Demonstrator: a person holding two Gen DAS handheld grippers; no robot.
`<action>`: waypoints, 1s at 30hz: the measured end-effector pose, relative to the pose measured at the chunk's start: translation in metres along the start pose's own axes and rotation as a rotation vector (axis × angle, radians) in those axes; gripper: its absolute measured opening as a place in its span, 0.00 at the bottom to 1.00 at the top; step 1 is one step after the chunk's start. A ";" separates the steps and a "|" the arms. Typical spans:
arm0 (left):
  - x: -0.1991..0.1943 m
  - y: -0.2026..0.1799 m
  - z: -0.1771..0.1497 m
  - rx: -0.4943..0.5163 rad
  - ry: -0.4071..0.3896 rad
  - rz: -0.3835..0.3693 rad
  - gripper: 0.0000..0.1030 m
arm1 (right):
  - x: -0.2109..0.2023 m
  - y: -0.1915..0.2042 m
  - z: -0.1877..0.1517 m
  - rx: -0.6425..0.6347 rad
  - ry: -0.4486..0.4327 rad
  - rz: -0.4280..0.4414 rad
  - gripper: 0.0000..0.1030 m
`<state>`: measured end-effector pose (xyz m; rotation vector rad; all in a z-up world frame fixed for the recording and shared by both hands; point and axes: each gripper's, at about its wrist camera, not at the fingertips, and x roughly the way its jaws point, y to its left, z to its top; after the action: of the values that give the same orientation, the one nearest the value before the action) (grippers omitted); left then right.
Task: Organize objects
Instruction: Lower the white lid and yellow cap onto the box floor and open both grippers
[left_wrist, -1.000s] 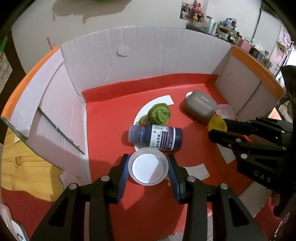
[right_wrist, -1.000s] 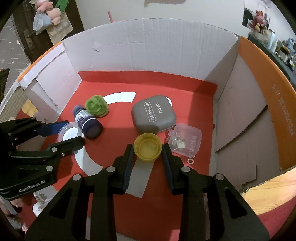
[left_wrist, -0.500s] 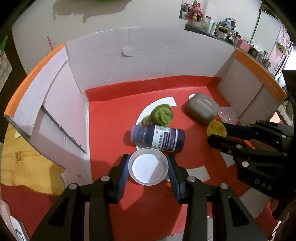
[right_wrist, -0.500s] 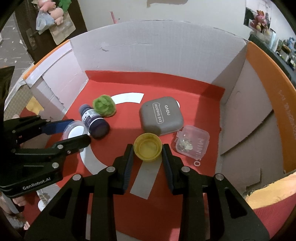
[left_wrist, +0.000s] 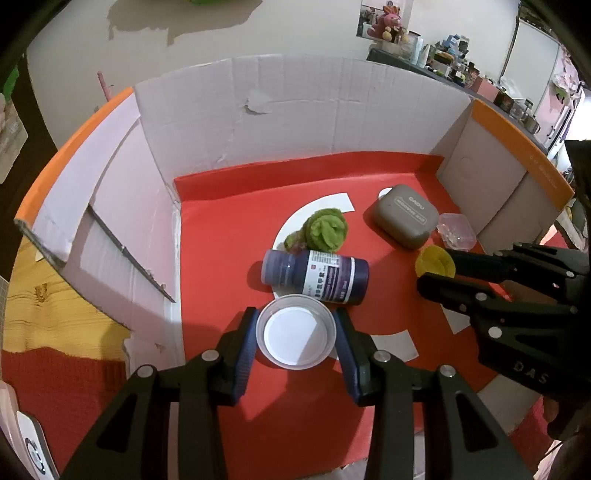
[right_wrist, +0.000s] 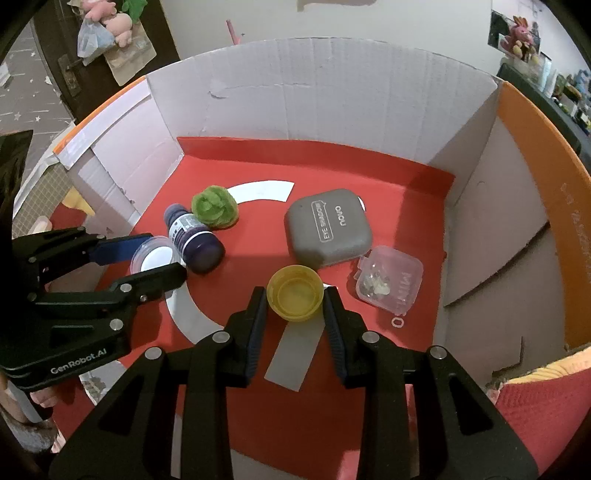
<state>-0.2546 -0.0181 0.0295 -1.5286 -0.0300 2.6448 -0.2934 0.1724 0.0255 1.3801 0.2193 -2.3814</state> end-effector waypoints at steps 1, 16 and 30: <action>0.000 0.000 0.000 0.000 0.000 0.002 0.41 | 0.000 0.000 0.000 0.001 0.001 0.000 0.29; -0.001 -0.003 0.016 0.004 -0.029 0.003 0.51 | 0.001 0.005 -0.001 0.000 0.008 -0.015 0.30; -0.023 -0.008 0.000 -0.002 -0.066 0.004 0.57 | -0.003 0.008 -0.008 0.009 0.001 -0.004 0.52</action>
<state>-0.2426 -0.0118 0.0494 -1.4424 -0.0340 2.6979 -0.2832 0.1685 0.0242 1.3859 0.2119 -2.3883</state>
